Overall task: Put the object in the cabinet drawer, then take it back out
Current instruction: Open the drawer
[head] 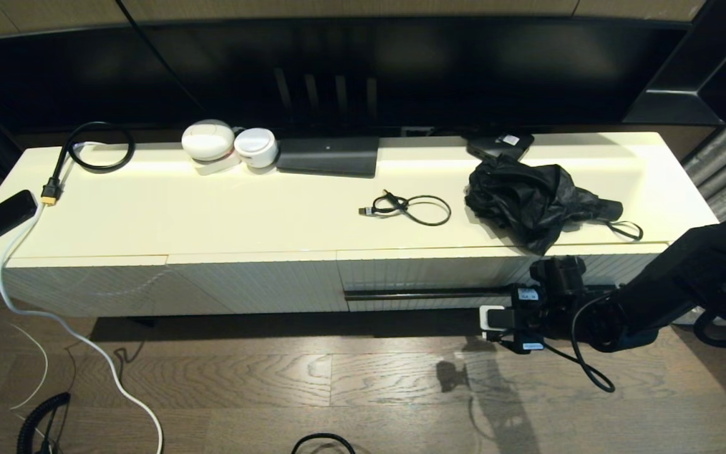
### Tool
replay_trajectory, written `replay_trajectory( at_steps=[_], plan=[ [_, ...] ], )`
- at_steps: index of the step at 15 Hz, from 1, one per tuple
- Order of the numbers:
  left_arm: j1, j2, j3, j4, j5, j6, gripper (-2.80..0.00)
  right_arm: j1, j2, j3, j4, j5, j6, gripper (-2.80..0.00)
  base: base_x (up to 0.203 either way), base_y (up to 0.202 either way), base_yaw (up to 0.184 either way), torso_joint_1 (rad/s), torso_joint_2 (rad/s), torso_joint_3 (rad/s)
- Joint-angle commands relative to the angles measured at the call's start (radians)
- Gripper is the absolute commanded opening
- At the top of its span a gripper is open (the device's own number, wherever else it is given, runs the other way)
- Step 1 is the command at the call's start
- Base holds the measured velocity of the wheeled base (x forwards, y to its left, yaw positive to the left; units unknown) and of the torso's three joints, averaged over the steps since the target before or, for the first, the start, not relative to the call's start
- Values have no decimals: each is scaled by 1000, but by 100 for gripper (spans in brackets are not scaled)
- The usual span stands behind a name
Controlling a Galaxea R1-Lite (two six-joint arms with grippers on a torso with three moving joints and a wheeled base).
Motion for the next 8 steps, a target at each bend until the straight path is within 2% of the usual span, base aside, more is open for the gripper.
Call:
replay_trajectory(
  at_steps=[1, 8],
  plan=[
    [0, 0, 0, 0, 1, -1, -280, 0, -10, 34, 3, 0, -8, 0, 0, 0, 0, 0, 0, 0],
    [1, 0, 1, 0, 1, -1, -280, -3, -11, 99, -1, 2, -6, 0, 0, 0, 0, 0, 0, 0]
  ],
)
